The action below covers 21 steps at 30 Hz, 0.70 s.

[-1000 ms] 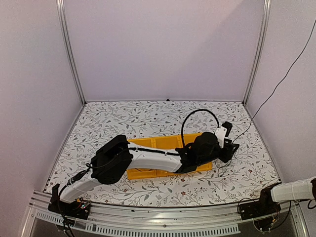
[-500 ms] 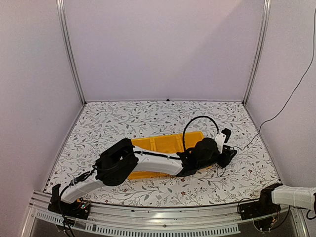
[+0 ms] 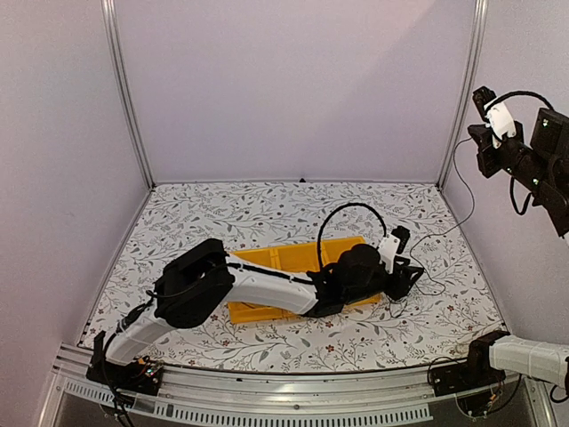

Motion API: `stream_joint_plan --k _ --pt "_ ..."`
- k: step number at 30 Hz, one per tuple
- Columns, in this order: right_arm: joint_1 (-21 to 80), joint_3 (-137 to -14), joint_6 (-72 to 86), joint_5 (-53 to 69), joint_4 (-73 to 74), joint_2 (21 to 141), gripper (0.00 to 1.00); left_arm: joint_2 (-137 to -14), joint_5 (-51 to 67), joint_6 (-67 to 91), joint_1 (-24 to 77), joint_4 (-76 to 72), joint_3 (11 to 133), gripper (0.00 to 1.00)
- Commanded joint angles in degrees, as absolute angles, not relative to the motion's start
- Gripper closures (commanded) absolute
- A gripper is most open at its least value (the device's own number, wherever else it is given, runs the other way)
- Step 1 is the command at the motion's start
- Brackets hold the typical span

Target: Untangle the cables

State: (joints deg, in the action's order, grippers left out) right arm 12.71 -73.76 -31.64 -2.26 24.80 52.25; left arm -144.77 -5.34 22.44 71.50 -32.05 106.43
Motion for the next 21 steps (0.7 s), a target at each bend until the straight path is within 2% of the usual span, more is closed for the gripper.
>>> stream_joint_plan --k 1,7,10,14,18,21 --pt "12.56 -70.38 -29.16 -0.9 25.23 52.57 1.0 -137.82 -6.79 22.38 71.78 -35.62 102.23 0.46" --pt "12.49 -71.2 -27.16 5.56 27.51 51.9 1.0 -129.81 -15.51 26.18 71.83 -27.25 94.96 0.38" --pt "12.49 -72.92 -26.87 7.93 28.62 51.86 1.0 -126.57 -11.38 22.45 71.72 -26.59 90.93 0.36" --pt "12.53 -75.49 -27.29 4.89 27.71 53.02 1.0 -124.85 -4.2 14.99 72.1 -19.94 90.92 0.35" --pt "12.54 -80.73 -29.07 4.59 26.98 55.46 1.0 -124.07 -2.98 9.62 72.56 -18.02 90.06 0.34" --pt "12.55 -84.26 -28.23 6.12 27.63 56.73 1.0 -123.5 -13.9 12.37 72.52 -16.64 88.24 0.3"
